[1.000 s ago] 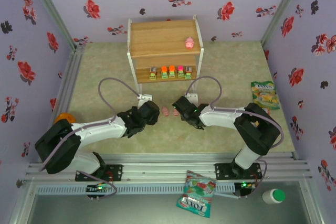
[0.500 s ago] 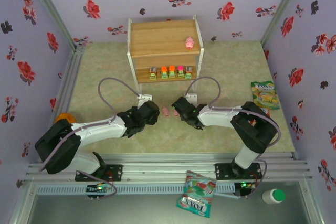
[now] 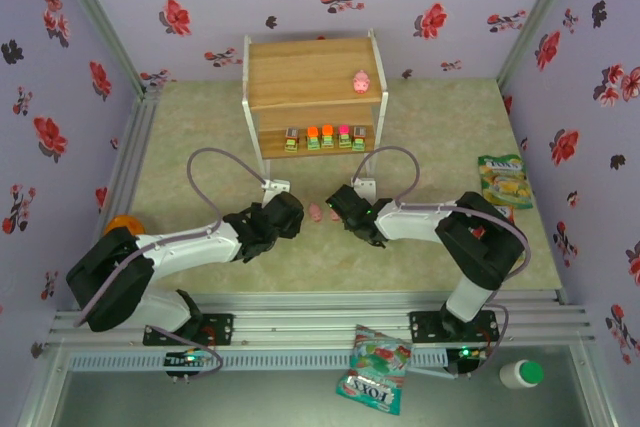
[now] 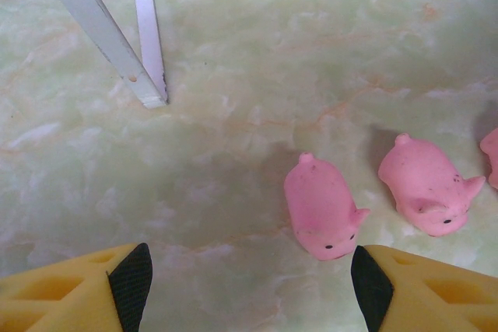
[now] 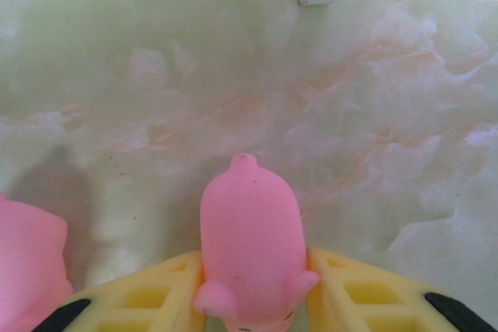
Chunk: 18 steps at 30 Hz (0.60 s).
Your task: Place and organize the plastic toys onto the shelf
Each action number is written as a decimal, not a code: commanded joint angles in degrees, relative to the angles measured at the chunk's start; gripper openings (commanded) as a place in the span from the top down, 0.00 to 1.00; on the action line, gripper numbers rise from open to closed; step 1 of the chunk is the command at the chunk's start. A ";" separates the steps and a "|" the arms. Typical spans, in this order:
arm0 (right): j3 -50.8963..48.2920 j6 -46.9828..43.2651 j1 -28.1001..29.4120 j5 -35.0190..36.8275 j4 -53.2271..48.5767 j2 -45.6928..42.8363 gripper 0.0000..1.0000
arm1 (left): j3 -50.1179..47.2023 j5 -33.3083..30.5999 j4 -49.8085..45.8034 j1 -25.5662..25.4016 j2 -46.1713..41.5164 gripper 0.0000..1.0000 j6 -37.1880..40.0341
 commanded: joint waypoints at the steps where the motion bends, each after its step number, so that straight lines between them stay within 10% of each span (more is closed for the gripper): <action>1: 1.10 0.81 0.42 2.50 -0.12 -0.56 0.65 | -0.03 1.01 0.34 0.54 -0.40 0.27 0.89; 18: 0.50 0.62 2.73 5.27 -7.02 -8.99 0.70 | 3.14 4.29 0.93 0.89 1.40 0.27 8.51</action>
